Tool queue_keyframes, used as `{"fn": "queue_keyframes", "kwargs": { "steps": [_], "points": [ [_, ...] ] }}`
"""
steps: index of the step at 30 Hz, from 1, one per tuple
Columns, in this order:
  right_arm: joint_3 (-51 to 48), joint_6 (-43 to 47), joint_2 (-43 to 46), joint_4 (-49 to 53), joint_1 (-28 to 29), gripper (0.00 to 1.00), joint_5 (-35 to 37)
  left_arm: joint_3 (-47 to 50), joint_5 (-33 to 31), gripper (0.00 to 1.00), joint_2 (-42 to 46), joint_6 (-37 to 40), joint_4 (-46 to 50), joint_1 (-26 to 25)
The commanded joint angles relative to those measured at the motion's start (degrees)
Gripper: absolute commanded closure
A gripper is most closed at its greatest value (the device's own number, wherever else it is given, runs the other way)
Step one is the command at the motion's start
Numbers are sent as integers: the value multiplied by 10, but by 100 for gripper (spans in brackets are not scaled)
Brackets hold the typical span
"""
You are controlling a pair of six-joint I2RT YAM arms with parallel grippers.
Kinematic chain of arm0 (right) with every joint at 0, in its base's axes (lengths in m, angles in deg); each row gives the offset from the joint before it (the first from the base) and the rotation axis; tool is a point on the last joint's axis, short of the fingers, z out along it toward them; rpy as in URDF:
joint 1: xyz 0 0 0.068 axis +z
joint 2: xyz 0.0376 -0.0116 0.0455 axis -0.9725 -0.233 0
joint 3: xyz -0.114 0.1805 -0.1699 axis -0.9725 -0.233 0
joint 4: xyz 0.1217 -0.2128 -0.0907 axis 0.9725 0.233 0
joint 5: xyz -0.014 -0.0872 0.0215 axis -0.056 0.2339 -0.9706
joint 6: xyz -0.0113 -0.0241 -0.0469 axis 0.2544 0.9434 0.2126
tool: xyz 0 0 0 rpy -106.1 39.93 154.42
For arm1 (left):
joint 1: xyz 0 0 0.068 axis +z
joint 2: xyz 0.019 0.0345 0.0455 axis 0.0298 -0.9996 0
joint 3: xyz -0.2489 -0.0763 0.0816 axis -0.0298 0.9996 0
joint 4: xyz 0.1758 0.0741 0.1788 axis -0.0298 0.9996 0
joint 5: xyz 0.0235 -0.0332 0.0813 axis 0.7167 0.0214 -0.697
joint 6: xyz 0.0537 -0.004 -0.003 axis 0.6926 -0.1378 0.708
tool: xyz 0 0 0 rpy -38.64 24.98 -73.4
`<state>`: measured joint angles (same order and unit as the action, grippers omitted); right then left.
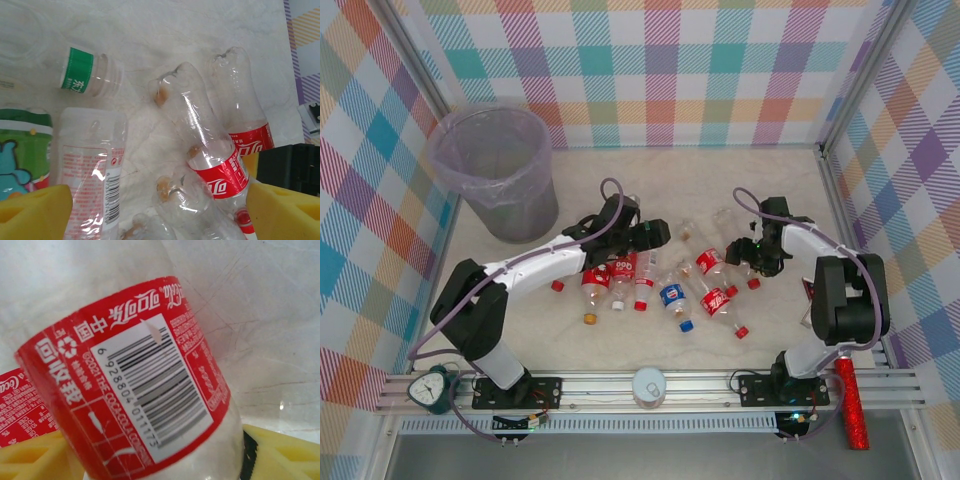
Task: Put the plastic bottles in the bin
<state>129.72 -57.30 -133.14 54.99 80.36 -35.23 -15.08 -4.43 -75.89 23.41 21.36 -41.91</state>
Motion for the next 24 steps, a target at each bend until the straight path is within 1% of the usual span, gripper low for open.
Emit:
{"fn": "queue_keyframes", "kwargs": {
  "steps": [1,3,8,10,17,19,20,21,24],
  "points": [
    [12,-12,-15,-16,5,25,7,4,27,11,-21,-20,-44,-7],
    [10,-12,-20,-21,5,27,10,1,35,10,-31,-23,-54,-8],
    [2,-9,-6,-26,5,36,23,-12,37,10,-43,-24,-53,-13],
    [3,-6,5,-21,6,38,31,-13,46,10,-46,-28,-61,-12],
    [15,18,77,18,4,40,40,-25,88,8,-44,-32,-94,-13],
    [18,19,106,27,4,41,32,-35,101,7,-38,-47,-98,-13],
    [19,17,119,30,4,42,14,-40,106,2,-31,-54,-103,-14],
    [19,13,133,27,4,43,-6,-45,108,0,-27,-58,-110,-18],
    [-6,-25,181,-27,7,44,-129,-63,111,0,-19,-72,-141,-25]
  ]
}}
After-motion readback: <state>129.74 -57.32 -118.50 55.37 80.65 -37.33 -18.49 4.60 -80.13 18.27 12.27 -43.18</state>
